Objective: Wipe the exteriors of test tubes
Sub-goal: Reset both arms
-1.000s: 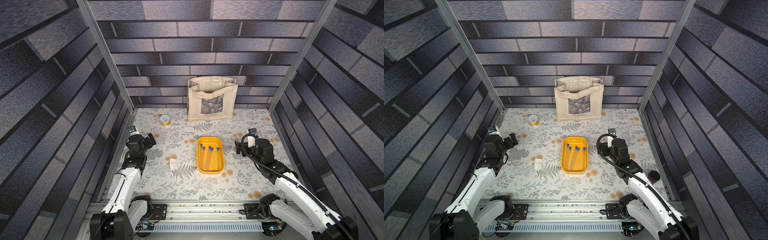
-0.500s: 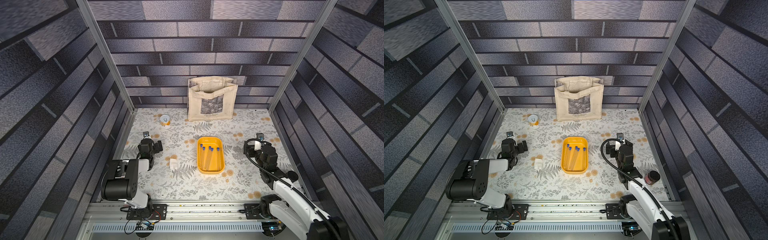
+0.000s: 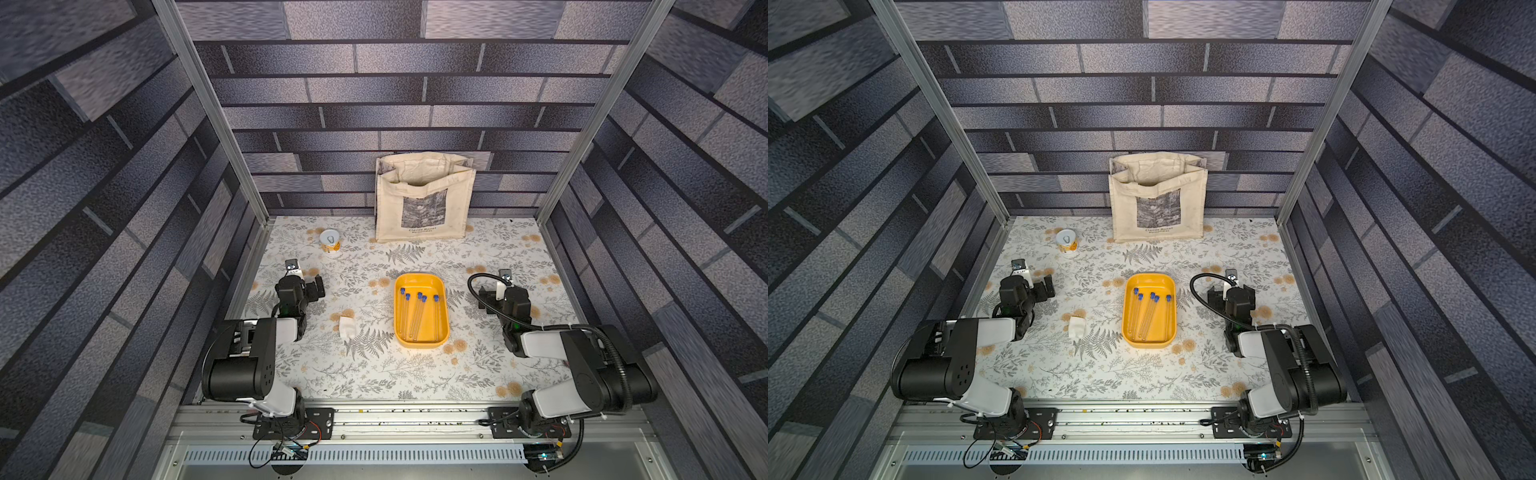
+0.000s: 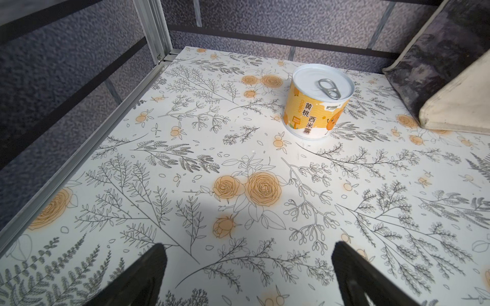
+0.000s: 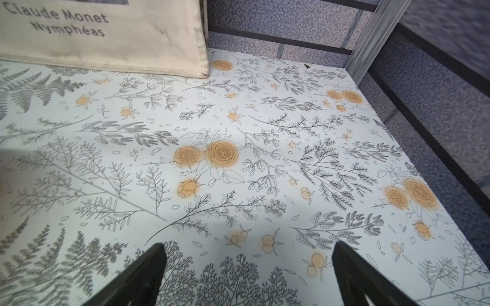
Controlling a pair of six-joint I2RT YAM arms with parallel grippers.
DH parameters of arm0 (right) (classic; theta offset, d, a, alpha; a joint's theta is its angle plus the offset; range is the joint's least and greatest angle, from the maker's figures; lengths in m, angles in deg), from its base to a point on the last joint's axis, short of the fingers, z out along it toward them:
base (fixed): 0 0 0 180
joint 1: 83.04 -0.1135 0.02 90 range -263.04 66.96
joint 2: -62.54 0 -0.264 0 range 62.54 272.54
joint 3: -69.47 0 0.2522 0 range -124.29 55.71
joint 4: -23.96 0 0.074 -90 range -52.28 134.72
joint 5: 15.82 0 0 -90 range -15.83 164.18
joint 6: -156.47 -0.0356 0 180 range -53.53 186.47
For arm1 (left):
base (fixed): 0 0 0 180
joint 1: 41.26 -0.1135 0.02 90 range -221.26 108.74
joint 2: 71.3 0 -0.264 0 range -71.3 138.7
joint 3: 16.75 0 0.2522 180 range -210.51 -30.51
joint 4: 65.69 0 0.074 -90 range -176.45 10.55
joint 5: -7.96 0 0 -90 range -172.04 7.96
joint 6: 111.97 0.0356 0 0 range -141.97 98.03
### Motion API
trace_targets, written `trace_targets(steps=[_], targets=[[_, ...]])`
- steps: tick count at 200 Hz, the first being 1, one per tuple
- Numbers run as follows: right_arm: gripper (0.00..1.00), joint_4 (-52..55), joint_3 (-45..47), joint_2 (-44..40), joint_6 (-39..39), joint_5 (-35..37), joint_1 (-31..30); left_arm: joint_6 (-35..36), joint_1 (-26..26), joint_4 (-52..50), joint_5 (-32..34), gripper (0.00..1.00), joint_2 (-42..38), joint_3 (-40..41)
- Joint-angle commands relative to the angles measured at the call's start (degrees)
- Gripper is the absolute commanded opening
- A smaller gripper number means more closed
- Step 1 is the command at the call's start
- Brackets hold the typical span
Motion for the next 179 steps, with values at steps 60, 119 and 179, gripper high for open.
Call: trace_targets(steps=[60, 119, 179], targets=[[1.0, -3.4, -2.4, 2.3, -3.7, -7.5, 4.3, 1.2, -0.3, 3.5, -0.6, 1.0, 0.8, 1.2], [1.0, -3.0, -2.6, 2.2, -3.9, -7.0, 4.3, 1.2, -0.2, 3.7, -0.2, 1.0, 1.0, 1.1], [1.0, -3.1, -2.6, 2.2, -3.9, -7.0, 4.2, 1.3, 0.1, 4.2, 0.2, 1.0, 0.9, 1.4]])
